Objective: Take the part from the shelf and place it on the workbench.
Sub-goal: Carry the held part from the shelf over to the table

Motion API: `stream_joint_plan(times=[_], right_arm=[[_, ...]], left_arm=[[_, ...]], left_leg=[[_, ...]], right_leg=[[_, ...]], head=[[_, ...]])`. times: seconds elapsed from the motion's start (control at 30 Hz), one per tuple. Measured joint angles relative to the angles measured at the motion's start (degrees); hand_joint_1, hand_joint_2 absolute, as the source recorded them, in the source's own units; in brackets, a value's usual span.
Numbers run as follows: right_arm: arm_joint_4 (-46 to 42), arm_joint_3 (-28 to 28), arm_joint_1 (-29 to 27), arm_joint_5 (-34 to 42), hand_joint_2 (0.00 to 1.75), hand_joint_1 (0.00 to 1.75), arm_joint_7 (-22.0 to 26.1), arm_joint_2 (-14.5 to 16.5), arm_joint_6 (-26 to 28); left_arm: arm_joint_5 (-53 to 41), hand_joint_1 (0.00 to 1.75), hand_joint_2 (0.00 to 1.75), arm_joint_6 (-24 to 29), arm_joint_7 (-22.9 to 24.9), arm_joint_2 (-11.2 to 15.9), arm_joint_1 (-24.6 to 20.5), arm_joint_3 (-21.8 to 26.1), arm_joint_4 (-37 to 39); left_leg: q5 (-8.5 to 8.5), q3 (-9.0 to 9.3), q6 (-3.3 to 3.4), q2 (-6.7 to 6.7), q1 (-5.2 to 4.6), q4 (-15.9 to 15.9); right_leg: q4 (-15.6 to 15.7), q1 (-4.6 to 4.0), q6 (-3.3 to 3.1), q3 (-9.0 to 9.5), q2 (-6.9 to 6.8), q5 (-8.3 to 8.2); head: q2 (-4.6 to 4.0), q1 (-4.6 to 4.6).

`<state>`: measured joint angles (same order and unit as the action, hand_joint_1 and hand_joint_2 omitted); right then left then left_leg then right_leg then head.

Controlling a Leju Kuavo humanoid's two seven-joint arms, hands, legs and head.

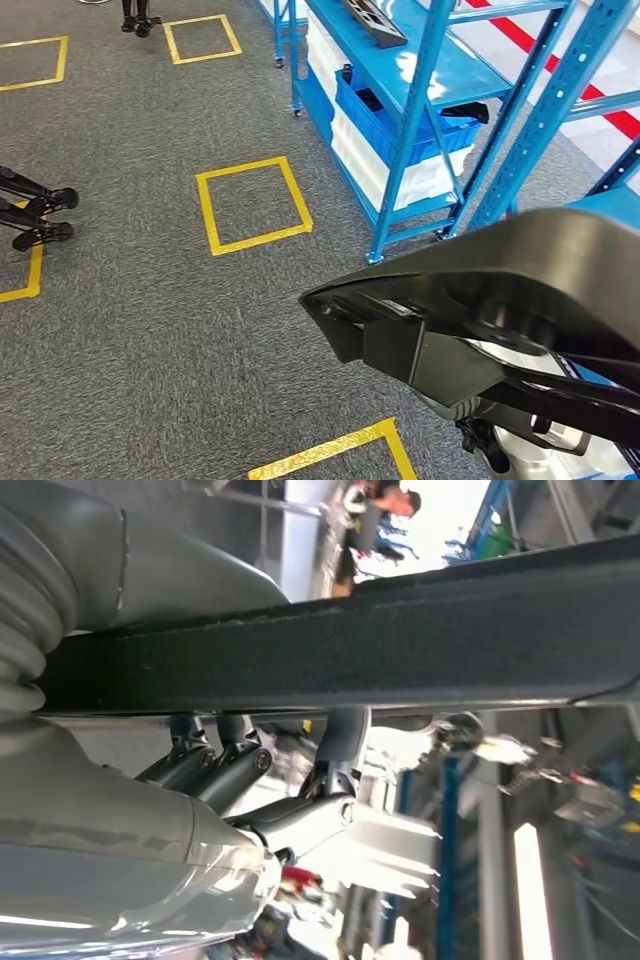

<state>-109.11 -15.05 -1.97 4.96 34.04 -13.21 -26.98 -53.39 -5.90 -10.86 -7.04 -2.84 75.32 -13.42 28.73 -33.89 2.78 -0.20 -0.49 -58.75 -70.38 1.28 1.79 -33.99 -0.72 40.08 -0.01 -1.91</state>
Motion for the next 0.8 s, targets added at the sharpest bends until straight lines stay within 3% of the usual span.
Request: stream_joint_plan(times=[0.03, 0.07, 0.1, 0.13, 0.2, 0.27, 0.33, 0.37, 0.43, 0.5, 0.57, 0.6, 0.63, 0.7, 0.77, 0.8], right_arm=[[0.0, 0.2, -0.6, 0.0, 1.75, 1.75, 0.1, -0.1, 0.0], [0.0, 0.5, -1.0, 0.0, 1.75, 1.75, 0.1, -0.1, 0.0], [-0.1, 0.7, -1.4, 0.0, 1.75, 1.75, 0.2, -0.2, 0.0], [-0.2, 1.0, -1.8, 0.0, 1.75, 1.75, 0.3, -0.3, 0.1], [-0.4, 1.7, -2.7, 0.0, 1.75, 1.75, 0.6, -0.6, 0.3], [-0.6, 2.5, -3.6, 0.1, 1.75, 1.75, 1.1, -0.9, 0.4], [-0.7, 3.2, -4.0, 0.1, 1.75, 1.75, 1.5, -1.0, 0.3], [-0.8, 3.4, -4.0, 0.1, 1.75, 1.75, 1.6, -1.0, 0.1], [-0.8, 3.7, -4.2, 0.0, 1.75, 1.75, 1.7, -1.0, -0.3], [-0.8, 3.9, -4.3, -0.1, 1.75, 1.75, 1.7, -1.0, -0.8], [-0.8, 3.9, -4.3, -0.4, 1.75, 1.75, 1.7, -1.0, -1.2], [-0.8, 3.9, -4.2, -0.6, 1.75, 1.75, 1.6, -1.0, -1.5], [-0.7, 3.9, -4.1, -0.8, 1.75, 1.75, 1.6, -1.0, -1.7], [-0.7, 3.9, -4.0, -1.0, 1.75, 1.75, 1.5, -1.0, -1.8], [-0.7, 3.9, -3.9, -1.1, 1.75, 1.75, 1.4, -1.0, -1.8], [-0.7, 3.9, -3.9, -1.1, 1.75, 1.75, 1.4, -1.0, -1.8]], left_arm=[[-0.3, 0.00, 1.75, -0.1, 0.2, 0.0, 0.0, 0.0, 0.0], [-0.5, 0.00, 1.75, -0.1, 0.3, 0.0, 0.0, 0.0, 0.0], [-0.7, 0.00, 1.75, -0.2, 0.3, 0.0, 0.1, -0.1, 0.0], [-0.9, 0.00, 1.75, -0.2, 0.3, -0.1, 0.1, -0.1, 0.0], [-1.3, 0.00, 1.75, -0.1, 0.3, -0.1, 0.0, -0.1, 0.0], [-1.7, 0.00, 1.75, 0.0, 0.3, -0.2, -0.1, -0.2, 0.0], [-2.1, 0.00, 1.75, 0.1, 0.3, -0.3, -0.1, -0.3, 0.0], [-2.2, 0.00, 1.75, 0.2, 0.3, -0.4, -0.1, -0.3, 0.0], [-2.2, 0.00, 1.75, 0.4, 0.2, -0.5, -0.4, -0.3, 0.0], [-2.1, 0.00, 1.75, 0.4, 0.0, -0.7, -0.7, -0.3, 0.0], [-2.0, 0.00, 1.75, 0.4, -0.2, -0.8, -0.8, -0.4, 0.0], [-2.0, 0.00, 1.75, 0.3, -0.3, -0.9, -0.8, -0.4, 0.0], [-2.1, 0.00, 1.75, 0.3, -0.5, -1.0, -0.8, -0.4, 0.0], [-2.2, 0.00, 1.75, 0.1, -0.7, -1.0, -0.9, -0.4, 0.0], [-2.2, 0.00, 1.75, -0.1, -1.0, -1.1, -1.2, -0.5, 0.0], [-2.2, 0.00, 1.75, -0.1, -1.1, -1.1, -1.2, -0.5, 0.0]], left_leg=[[0.04, 0.06, 0.04, -0.84, -0.04, 0.0], [0.08, 0.16, 0.06, -1.65, -0.06, 0.0], [0.16, 0.33, 0.05, -2.46, -0.06, -0.1], [0.27, 0.56, -0.02, -3.26, -0.03, -0.2], [0.61, 0.68, -0.32, -4.80, -0.04, -0.5], [0.71, 0.28, -0.79, -6.10, 0.05, -0.8], [0.69, 0.01, -1.31, -7.09, 0.29, -0.8], [1.02, -0.15, -1.56, -6.56, 0.29, -1.2], [3.13, -1.70, -2.11, -3.84, 0.31, -4.6], [6.48, -5.34, -2.68, -1.23, 0.53, -11.8], [7.55, -7.88, -3.02, -0.54, 0.82, -16.6], [6.48, -7.60, -3.04, -0.35, 0.89, -15.9], [4.57, -6.22, -2.94, 0.04, 0.88, -13.1], [1.15, -2.56, -2.43, 2.37, 0.43, -5.7], [0.36, -0.93, -1.79, 4.32, -0.27, -2.0], [0.60, -0.97, -1.51, 4.30, -0.59, -1.8]], right_leg=[[-2.9, -0.03, 0.02, -1.82, 0.35, 0.60], [-3.9, -0.05, 0.05, -2.82, 0.49, 0.03], [-2.6, -0.05, 0.07, -2.70, 0.62, -1.75], [0.8, 0.00, 0.09, -1.62, 1.05, -4.32], [7.9, 0.22, 0.06, 0.97, 3.38, -8.01], [10.7, 0.24, -0.16, 2.00, 4.94, -8.62], [11.0, 0.11, -0.66, 2.23, 4.05, -8.64], [11.1, 0.13, -0.99, 2.39, 3.41, -8.65], [11.3, 0.26, -1.61, 2.72, 1.84, -8.58], [11.3, 0.11, -1.95, 2.90, 0.12, -8.31], [11.3, 0.01, -1.97, 3.11, -1.58, -8.00], [11.3, 0.00, -1.90, 3.32, -2.34, -7.82], [11.3, 0.00, -1.81, 3.62, -3.05, -7.58], [11.3, -0.11, -1.45, 4.29, -4.38, -7.03], [11.3, -0.28, -0.90, 4.63, -5.61, -6.60], [11.4, -0.34, -0.60, 4.73, -6.23, -6.48]], head=[[0.00, -0.01], [0.00, -0.01], [-0.01, -0.01], [0.00, -0.01], [-0.01, 0.00], [0.00, -0.01], [0.01, -0.03], [0.01, -0.04], [0.00, -0.09], [-0.01, -0.11], [0.00, -0.10], [0.00, -0.10], [0.00, -0.10], [0.01, -0.10], [0.00, -0.09], [0.00, -0.08]])
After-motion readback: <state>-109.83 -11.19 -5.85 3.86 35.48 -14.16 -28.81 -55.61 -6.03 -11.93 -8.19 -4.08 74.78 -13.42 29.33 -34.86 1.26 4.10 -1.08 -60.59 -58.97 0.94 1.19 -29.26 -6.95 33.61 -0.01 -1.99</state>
